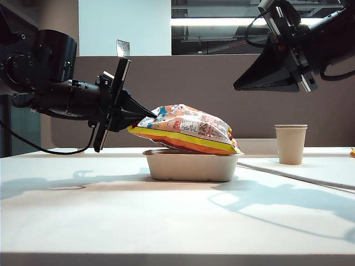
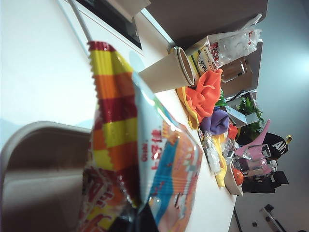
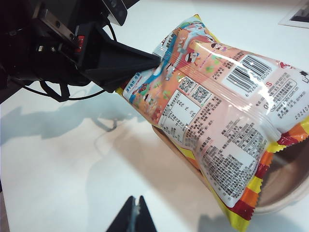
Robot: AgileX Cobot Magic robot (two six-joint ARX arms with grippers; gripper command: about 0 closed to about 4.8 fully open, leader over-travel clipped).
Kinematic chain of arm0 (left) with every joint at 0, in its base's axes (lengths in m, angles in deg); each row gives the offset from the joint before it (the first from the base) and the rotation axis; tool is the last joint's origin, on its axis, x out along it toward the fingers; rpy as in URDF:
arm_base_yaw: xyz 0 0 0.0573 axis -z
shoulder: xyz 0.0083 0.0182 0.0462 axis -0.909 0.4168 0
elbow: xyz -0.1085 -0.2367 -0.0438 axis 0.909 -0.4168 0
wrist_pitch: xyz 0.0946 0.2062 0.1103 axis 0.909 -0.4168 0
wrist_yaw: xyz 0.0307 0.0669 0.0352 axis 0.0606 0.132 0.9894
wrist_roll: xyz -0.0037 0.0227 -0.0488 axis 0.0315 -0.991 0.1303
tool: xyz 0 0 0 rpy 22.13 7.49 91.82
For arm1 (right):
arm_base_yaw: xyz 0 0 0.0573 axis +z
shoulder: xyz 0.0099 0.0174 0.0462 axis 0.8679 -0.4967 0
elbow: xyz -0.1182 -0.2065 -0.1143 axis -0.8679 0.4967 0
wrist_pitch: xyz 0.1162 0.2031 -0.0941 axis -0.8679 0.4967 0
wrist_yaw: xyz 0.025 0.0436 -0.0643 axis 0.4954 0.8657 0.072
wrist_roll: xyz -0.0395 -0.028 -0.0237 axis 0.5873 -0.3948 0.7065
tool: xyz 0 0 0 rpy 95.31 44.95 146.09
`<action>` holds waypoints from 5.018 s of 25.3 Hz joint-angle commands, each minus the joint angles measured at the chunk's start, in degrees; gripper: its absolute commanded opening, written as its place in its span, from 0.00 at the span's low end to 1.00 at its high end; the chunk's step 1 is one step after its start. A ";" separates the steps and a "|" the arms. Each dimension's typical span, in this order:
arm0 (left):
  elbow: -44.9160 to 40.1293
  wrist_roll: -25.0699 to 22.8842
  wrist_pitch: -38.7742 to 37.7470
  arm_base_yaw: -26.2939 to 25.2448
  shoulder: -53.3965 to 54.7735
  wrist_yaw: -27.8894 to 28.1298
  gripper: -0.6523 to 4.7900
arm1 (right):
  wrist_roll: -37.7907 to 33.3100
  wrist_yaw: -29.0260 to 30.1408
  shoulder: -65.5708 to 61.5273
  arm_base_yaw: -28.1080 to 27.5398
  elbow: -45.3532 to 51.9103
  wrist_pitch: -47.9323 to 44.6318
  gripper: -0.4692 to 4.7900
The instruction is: Pick up a bag of chips and put them in the box.
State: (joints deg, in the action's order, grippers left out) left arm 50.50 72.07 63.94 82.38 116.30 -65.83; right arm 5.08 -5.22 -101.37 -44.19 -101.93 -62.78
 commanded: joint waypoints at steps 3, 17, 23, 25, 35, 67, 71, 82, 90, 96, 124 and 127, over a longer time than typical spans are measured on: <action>0.42 -0.74 -0.31 0.11 0.81 -0.26 0.11 | 0.26 0.33 0.24 0.11 -0.26 -0.94 0.11; 0.44 -2.60 -0.96 0.07 0.87 -3.08 0.23 | 0.26 0.31 0.24 0.11 -0.26 -0.92 0.11; 0.44 -4.17 -2.64 -1.22 0.79 -2.84 0.40 | 0.26 -0.13 0.24 0.11 -0.26 -0.09 0.11; 0.44 -4.37 -3.21 -2.71 0.79 -2.89 0.41 | 0.26 -0.11 0.24 0.11 -0.26 0.28 0.11; 0.44 -9.92 -3.06 -7.21 -6.47 -4.87 0.69 | 2.08 -3.56 0.35 0.11 -0.26 0.13 0.11; -0.33 -51.76 -72.22 -8.02 -88.19 14.99 0.66 | 8.00 -22.84 57.94 0.15 -0.11 45.31 0.11; -5.81 -51.30 -72.72 -8.02 -96.17 15.41 0.66 | 8.04 -22.77 62.66 0.15 0.26 47.93 0.10; -19.06 -46.51 -70.01 -8.02 -106.55 15.26 0.57 | 4.37 -18.45 75.45 0.13 11.89 44.78 0.11; -29.92 -41.88 -62.36 -8.02 -106.60 18.53 0.56 | -1.05 -17.97 75.23 0.13 17.64 39.58 0.11; -35.32 -40.98 -62.69 -8.02 -106.60 19.91 0.56 | -3.30 -19.67 75.28 0.13 25.75 23.23 0.11; -52.61 -42.84 -42.10 -7.98 -106.62 31.04 0.11 | 4.85 -23.71 75.25 0.13 40.44 11.61 0.11; -52.61 -44.76 -42.12 -7.98 -106.62 31.04 0.11 | 7.82 -23.71 75.25 0.13 40.44 15.10 0.11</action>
State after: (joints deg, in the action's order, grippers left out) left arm -2.25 28.38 21.36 74.42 9.64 -34.95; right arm 11.31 -28.84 -26.09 -44.12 -61.59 -48.64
